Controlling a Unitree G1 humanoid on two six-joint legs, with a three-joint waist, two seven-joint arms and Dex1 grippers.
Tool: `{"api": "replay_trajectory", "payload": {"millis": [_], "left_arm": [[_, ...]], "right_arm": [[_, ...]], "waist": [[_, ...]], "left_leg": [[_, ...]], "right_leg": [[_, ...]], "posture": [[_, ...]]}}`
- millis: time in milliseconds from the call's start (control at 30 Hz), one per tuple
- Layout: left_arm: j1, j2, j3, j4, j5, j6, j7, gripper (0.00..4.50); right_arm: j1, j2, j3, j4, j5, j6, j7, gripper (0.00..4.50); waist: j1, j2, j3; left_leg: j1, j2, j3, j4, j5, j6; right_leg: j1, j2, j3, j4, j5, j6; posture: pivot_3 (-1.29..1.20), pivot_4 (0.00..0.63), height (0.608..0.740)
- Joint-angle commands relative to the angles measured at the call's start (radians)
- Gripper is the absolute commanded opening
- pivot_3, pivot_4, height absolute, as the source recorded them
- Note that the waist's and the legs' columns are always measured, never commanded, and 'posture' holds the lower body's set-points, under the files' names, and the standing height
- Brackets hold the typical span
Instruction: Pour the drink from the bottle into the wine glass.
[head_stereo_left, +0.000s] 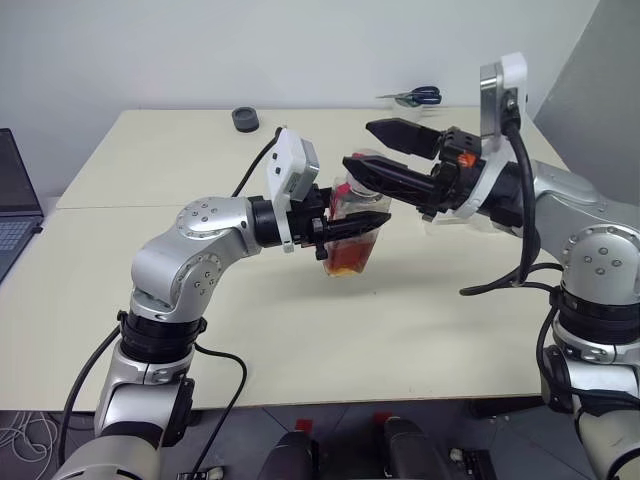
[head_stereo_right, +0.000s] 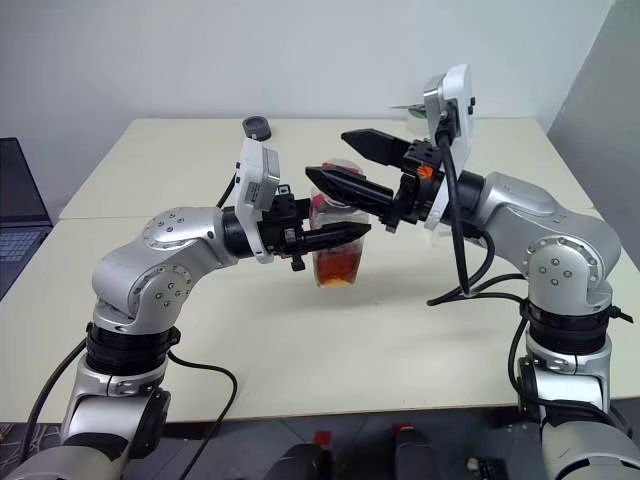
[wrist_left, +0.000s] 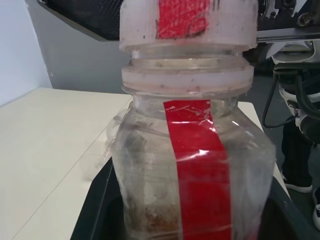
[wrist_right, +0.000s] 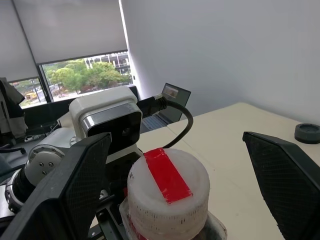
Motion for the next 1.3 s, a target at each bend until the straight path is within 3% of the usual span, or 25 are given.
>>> {"api": "replay_trajectory", "payload": {"millis": [33,367,467,667,833,1033,1200,1300], "left_arm": [[-0.018,0.003,0.019,-0.03,-0.008,-0.011,-0.003,1.78],[-0.018,0.002,0.019,-0.031,-0.009,-0.011,0.0,1.78],[-0.016,0.002,0.018,-0.029,-0.006,-0.013,-0.001,1.78],[-0.014,0.003,0.019,-0.033,-0.008,-0.012,-0.001,1.78],[-0.011,0.004,0.02,-0.039,-0.01,-0.01,0.0,1.78],[-0.004,0.008,0.02,-0.048,-0.013,-0.009,-0.002,1.78],[-0.003,0.007,0.016,-0.05,-0.014,-0.01,-0.002,1.78],[-0.002,0.006,0.017,-0.053,-0.014,-0.008,-0.002,1.78]], "right_arm": [[-0.004,0.003,-0.016,-0.038,0.03,0.002,-0.005,4.48],[0.011,-0.002,-0.015,-0.043,0.036,-0.002,-0.006,4.48],[0.019,-0.003,-0.014,-0.046,0.041,-0.001,0.001,3.84],[0.037,-0.004,-0.01,-0.059,0.039,-0.006,0.011,1.81],[0.043,-0.008,-0.004,-0.07,0.016,-0.027,0.02,1.83],[0.018,-0.071,0.076,-0.068,-0.225,-0.237,0.138,1.83],[-0.028,-0.037,0.008,0.018,-0.13,-0.154,0.086,1.83],[-0.029,-0.057,0.025,0.012,-0.175,-0.189,0.115,1.83]], "waist": [[0.0,0.0,0.0],[0.0,0.0,0.0],[0.0,0.0,0.0],[0.0,0.0,0.0],[0.0,0.0,0.0],[-0.001,0.0,0.0],[-0.001,0.0,0.0],[0.0,0.0,0.0]], "left_leg": [[0.0,0.0,0.0,0.0,0.0,0.0],[0.0,0.0,0.0,0.0,0.0,0.0],[0.0,0.0,0.0,0.0,0.0,0.0],[0.0,0.0,0.0,0.0,0.0,0.0],[0.0,0.0,0.0,0.0,0.0,0.0],[0.0,0.0,0.0,0.0,0.0,0.0],[0.0,0.0,0.0,0.0,0.0,0.0],[0.0,0.0,-0.001,0.0,0.0,0.0]], "right_leg": [[0.0,0.0,0.0,0.0,0.0,0.0],[0.0,0.0,0.0,0.0,0.0,0.0],[0.0,0.0,0.0,0.0,0.0,0.0],[0.0,0.0,0.0,0.0,0.0,0.0],[0.0,0.0,0.0,0.0,0.0,0.0],[0.0,0.0,0.0,0.0,0.0,0.0],[0.0,0.0,0.0,0.0,0.0,0.0],[0.0,0.0,0.0,0.0,0.0,0.0]], "posture": [[0.0,0.15,0.74],[0.0,0.15,0.74],[0.0,0.15,0.74],[0.0,0.15,0.74],[0.0,0.15,0.74],[0.0,0.15,0.74],[0.0,0.15,0.74],[0.0,0.15,0.74]]}}
